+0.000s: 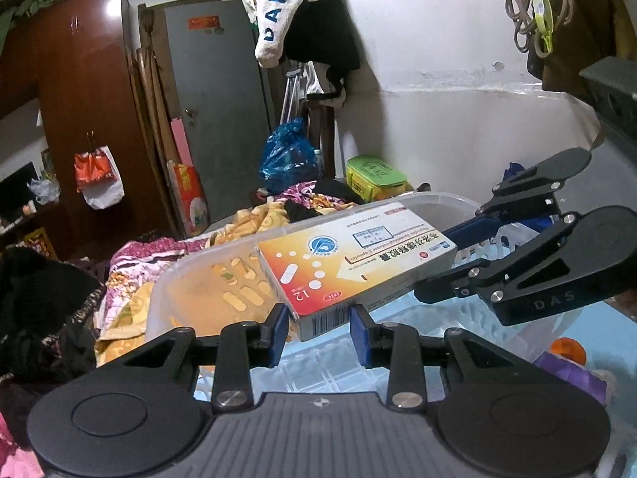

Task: Organize objects
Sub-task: 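Lift the medicine box over the white basket and open the right tool, then grasp the wrapped white bottle with the right tool while the left tool grasps the pink tissue pack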

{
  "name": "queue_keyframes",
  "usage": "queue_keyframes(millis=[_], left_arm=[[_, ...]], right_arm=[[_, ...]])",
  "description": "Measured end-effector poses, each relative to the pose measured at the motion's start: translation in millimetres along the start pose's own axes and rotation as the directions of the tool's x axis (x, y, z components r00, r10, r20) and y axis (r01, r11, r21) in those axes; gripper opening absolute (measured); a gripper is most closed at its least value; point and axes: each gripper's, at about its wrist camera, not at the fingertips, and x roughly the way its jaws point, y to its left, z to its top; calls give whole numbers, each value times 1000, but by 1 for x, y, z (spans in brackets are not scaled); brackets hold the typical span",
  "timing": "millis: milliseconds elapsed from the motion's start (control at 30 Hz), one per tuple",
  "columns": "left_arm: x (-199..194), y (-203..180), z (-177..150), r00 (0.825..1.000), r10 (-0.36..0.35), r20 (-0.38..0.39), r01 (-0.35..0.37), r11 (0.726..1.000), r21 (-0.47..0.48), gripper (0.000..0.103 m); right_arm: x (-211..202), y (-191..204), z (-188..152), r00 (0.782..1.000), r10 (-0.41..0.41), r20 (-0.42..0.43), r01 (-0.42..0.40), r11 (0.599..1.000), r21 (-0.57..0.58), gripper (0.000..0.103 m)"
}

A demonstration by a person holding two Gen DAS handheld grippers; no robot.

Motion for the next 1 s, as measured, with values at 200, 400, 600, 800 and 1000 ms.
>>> queue_keyframes(millis=[200, 400, 600, 800, 1000], left_arm=[[-4, 2, 2, 997, 62, 47, -63, 998, 2, 58], [-59, -7, -9, 986, 62, 155, -58, 998, -32, 70], [-132, -41, -90, 966, 96, 242, -81, 994, -73, 77], [-167, -46, -157, 954, 149, 259, -102, 977, -188, 77], [-176, -54, -166, 945, 153, 290, -92, 973, -213, 77]], right_arm=[[-28, 0, -1, 990, -109, 87, 108, 994, 25, 87], [-108, 11, -44, 954, -90, 284, 56, 990, 128, 103], [-140, 42, -148, 944, -96, 317, 26, 976, 216, 103], [-143, 80, -204, 932, -91, 351, -15, 958, 288, 103], [-139, 93, -192, 924, -115, 364, 37, 976, 216, 103]])
